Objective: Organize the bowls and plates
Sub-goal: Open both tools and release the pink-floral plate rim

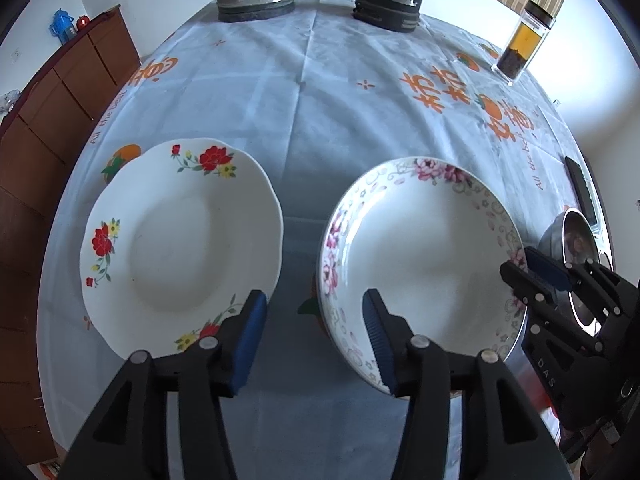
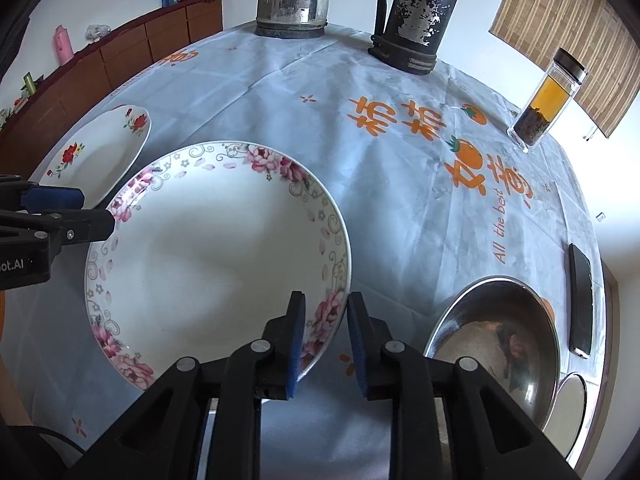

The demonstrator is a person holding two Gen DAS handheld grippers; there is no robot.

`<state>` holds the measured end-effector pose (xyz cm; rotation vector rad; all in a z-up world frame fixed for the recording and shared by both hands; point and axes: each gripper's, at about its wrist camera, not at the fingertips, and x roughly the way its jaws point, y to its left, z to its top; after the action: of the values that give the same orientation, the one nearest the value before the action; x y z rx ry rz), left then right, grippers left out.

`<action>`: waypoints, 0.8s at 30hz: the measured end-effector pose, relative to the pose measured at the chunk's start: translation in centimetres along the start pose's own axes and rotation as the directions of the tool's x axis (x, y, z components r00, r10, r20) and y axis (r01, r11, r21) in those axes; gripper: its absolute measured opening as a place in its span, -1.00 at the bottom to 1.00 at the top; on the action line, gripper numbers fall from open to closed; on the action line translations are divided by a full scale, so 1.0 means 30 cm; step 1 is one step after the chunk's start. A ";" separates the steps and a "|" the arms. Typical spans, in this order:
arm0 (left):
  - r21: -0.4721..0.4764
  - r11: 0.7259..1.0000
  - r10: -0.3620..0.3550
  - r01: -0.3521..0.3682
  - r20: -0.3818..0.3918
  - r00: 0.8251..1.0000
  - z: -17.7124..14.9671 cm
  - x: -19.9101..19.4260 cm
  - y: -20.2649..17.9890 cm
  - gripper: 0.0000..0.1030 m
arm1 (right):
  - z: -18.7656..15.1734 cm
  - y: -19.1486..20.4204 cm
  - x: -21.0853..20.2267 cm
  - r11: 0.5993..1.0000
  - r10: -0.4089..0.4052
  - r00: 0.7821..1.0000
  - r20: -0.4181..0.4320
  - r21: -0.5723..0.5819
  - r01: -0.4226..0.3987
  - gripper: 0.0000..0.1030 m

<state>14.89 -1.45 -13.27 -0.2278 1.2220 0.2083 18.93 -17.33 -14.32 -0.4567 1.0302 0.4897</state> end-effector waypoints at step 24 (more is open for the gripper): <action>-0.009 1.000 -0.010 0.010 0.012 1.000 -0.012 -0.040 0.015 0.07 | -0.001 0.017 -0.042 1.000 0.027 1.000 0.015 0.008 -0.027 -0.30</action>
<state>14.05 -1.15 -12.27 -0.2402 1.2075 0.2067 18.06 -17.15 -13.28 -0.4321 1.0252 0.5122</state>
